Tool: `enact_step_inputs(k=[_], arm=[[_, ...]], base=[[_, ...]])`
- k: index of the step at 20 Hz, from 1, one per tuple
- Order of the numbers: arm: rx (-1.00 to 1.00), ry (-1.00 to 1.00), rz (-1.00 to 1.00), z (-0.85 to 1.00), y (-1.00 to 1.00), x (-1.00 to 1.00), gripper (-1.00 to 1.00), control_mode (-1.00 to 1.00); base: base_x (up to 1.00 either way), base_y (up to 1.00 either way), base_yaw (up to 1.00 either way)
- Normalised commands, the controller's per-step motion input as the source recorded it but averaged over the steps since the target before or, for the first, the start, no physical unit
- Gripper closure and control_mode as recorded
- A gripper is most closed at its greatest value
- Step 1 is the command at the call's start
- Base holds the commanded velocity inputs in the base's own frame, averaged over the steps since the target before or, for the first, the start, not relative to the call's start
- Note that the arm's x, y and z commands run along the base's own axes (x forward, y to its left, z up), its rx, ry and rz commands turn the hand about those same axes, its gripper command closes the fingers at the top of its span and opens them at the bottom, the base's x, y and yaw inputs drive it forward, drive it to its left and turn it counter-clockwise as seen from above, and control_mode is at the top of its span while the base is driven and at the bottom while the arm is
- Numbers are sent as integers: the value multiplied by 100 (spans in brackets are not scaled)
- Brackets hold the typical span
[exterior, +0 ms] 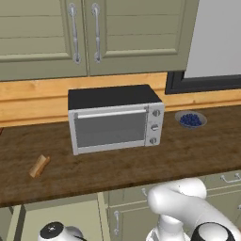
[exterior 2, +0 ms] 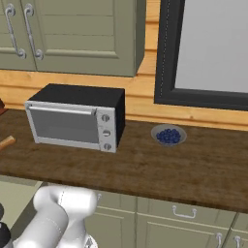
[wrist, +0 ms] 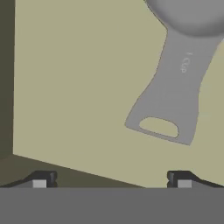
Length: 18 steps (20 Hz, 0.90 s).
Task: Pick the measuring cup from the drawer and place it on the counter.
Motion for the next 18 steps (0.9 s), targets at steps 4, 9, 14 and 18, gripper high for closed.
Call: enact_step_inputs(k=[4, 9, 14, 18], arm=[[1, 0, 0, 11, -32, 73, -100, -100], [0, -1, 0, -2, -1, 27, -100, -100], [-2, -13, -1, -14, 0, 24, -100, -100], [-3, -16, -1, -22, 0, 14, -100, -100]], base=[[0, 0, 0], [0, 0, 0], [0, 0, 0], [0, 0, 0]])
